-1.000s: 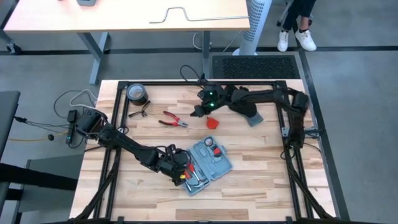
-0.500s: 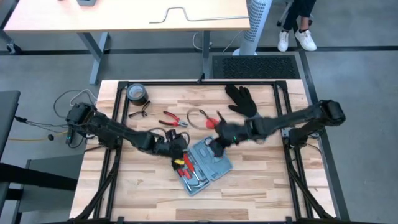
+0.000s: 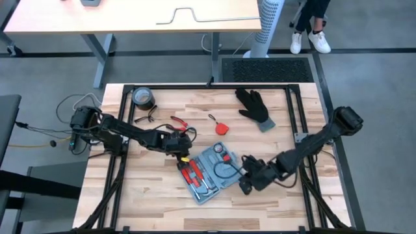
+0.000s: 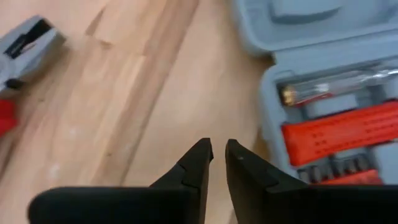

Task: Prefit tool cases
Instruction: Adjust the gray prefit tool case

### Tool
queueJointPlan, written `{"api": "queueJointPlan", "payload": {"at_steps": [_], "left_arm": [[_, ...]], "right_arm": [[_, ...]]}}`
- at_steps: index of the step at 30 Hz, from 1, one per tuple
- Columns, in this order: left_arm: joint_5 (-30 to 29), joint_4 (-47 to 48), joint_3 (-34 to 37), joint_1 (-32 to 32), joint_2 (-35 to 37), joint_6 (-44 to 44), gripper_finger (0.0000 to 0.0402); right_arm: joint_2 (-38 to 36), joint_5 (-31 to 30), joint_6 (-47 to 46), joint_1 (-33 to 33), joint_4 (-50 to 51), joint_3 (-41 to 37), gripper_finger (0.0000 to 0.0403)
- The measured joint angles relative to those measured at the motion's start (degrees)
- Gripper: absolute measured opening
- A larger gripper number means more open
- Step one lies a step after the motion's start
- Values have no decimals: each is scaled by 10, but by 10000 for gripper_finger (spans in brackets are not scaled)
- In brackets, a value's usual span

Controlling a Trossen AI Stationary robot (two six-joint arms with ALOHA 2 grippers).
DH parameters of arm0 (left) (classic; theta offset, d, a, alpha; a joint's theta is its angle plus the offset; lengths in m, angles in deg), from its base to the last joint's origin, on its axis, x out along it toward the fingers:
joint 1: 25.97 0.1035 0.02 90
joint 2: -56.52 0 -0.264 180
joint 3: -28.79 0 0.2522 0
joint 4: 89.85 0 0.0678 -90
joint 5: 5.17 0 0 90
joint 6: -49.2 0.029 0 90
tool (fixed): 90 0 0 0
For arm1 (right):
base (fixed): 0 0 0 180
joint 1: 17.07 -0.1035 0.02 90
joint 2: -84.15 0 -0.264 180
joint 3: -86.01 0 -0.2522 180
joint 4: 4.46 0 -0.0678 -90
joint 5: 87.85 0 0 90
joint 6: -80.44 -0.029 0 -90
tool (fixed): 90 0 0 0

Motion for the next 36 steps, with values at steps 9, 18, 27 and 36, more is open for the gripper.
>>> {"api": "queueJointPlan", "payload": {"at_steps": [9,18,27,36], "left_arm": [[3,-13,0,-1,0,-41,37],[2,-11,0,-10,0,-86,37],[-3,-59,38,-47,-1,-205,37],[-31,-107,65,-138,-1,-356,37]], "right_arm": [[0,25,-52,-20,-8,-63,9],[4,50,-46,5,-127,-138,4],[4,85,51,60,-190,-164,3],[5,140,184,158,-199,-165,2]]}}
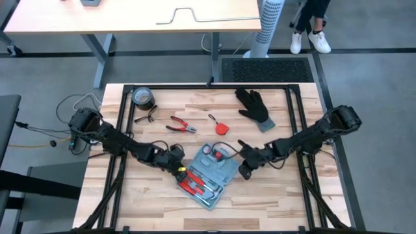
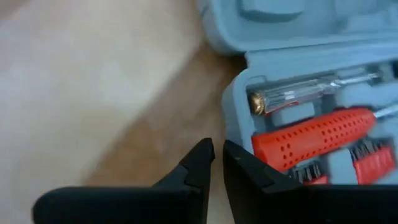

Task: Prefit tool cases
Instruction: Adjust the gray prefit tool case

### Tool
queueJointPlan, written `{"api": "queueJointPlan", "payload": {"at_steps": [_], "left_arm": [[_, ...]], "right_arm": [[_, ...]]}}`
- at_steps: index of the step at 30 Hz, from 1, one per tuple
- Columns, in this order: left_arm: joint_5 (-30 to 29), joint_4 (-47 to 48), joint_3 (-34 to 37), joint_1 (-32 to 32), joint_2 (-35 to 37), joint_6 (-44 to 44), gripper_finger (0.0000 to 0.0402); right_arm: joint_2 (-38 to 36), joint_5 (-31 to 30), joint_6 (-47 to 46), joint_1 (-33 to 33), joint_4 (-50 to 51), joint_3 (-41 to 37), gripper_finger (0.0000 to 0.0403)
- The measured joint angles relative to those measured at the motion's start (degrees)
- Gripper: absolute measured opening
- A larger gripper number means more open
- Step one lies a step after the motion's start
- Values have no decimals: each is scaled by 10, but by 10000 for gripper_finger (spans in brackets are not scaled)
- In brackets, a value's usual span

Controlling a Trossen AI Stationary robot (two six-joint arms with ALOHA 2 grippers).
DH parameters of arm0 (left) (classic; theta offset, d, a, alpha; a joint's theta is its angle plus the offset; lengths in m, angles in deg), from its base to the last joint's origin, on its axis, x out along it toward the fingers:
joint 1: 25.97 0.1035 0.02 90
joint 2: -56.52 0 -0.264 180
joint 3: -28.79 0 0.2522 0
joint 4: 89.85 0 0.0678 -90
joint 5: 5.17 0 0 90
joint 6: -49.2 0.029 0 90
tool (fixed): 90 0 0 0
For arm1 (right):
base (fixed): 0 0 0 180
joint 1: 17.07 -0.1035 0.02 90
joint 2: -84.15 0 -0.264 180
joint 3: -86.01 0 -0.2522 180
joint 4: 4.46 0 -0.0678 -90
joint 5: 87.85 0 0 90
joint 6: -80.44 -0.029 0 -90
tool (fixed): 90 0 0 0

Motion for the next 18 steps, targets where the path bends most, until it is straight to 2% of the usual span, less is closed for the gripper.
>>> {"api": "queueJointPlan", "payload": {"at_steps": [6,10,13,18], "left_arm": [[-38,-40,0,-55,-1,-83,37],[-56,-55,0,-72,0,-105,37],[-67,-54,-13,-72,6,-90,30],[-76,-13,-47,-48,15,-2,5]], "right_arm": [[0,32,83,82,-30,0,2],[0,69,109,132,-47,0,2],[-11,77,113,153,-39,0,3],[-42,79,109,161,-41,1,10]]}}
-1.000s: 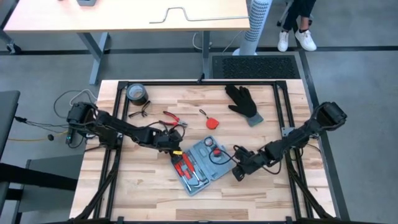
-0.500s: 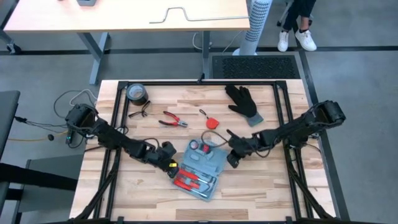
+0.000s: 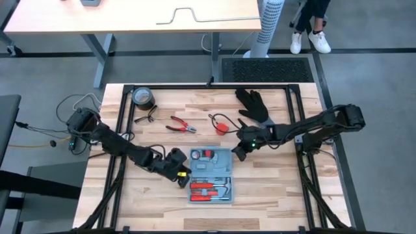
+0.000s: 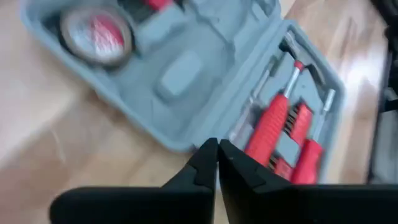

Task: Prefit tool cases
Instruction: Adjust the gray prefit tool case

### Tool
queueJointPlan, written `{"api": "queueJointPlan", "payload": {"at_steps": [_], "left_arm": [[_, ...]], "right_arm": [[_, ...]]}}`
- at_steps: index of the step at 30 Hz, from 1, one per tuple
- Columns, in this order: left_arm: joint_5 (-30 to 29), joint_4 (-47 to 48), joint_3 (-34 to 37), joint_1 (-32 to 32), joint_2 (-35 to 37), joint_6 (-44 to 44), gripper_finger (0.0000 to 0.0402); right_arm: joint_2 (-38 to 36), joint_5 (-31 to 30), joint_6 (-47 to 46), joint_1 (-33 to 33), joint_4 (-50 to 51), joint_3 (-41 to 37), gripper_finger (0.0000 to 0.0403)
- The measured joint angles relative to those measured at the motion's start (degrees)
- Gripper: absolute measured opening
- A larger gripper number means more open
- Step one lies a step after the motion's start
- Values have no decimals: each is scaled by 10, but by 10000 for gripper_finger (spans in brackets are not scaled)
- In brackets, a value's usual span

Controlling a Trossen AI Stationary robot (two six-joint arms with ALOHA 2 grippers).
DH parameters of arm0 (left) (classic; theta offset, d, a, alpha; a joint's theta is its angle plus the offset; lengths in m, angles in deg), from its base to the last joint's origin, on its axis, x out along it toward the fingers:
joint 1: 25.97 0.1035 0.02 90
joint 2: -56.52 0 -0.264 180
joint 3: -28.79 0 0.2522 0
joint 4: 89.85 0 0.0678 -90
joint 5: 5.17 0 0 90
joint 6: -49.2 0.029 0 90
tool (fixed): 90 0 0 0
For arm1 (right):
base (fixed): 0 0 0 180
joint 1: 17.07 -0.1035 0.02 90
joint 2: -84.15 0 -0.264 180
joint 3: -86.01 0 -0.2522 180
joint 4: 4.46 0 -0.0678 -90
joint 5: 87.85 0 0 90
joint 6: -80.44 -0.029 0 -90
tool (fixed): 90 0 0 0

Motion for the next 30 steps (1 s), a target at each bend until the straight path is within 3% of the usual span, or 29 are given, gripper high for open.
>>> {"api": "queueJointPlan", "payload": {"at_steps": [8,13,23,30], "left_arm": [[8,1,-18,111,-5,165,7],[66,0,-19,172,-6,239,22],[114,14,-19,193,-14,246,114],[139,32,-19,193,-14,235,152]], "right_arm": [[9,59,2,8,-58,18,13],[63,117,11,28,-56,58,26],[175,217,38,54,-31,156,71],[225,222,61,71,-6,209,78]]}}
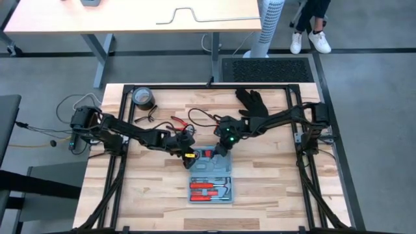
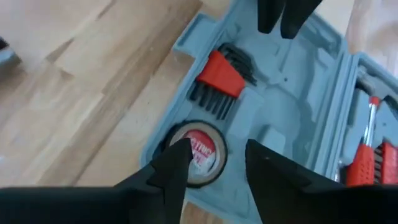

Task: Prefit tool cases
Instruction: Adjust the gray prefit tool case

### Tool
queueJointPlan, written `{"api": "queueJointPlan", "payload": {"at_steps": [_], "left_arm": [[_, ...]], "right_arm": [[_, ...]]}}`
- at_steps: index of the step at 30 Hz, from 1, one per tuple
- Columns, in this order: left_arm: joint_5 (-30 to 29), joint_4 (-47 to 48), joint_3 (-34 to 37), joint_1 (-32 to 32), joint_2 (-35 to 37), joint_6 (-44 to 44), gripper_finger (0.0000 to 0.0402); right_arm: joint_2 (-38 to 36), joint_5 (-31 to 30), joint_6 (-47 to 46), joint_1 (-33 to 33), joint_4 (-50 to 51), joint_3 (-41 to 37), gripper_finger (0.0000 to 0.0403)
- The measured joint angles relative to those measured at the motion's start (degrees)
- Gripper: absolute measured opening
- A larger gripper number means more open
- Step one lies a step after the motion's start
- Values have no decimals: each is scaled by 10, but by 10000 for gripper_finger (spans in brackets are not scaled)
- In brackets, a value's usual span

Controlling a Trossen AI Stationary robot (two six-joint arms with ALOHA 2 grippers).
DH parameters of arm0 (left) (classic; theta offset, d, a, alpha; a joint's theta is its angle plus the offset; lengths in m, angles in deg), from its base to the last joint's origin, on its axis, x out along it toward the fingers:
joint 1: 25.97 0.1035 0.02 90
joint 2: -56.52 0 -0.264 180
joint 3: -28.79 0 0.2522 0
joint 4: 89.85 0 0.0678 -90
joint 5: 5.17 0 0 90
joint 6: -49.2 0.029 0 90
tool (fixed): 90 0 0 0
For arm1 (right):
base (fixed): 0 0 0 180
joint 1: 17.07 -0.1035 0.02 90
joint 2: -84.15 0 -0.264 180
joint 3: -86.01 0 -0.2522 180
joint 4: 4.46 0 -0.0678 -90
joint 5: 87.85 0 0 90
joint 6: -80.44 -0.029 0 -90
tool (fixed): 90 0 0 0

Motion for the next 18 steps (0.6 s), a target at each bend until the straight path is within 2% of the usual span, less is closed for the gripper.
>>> {"api": "queueJointPlan", "payload": {"at_steps": [10,18], "left_arm": [[28,5,0,-14,1,-48,151],[18,7,0,-44,1,-89,150]], "right_arm": [[2,-7,49,19,79,13,79],[1,-18,68,23,37,13,79]]}}
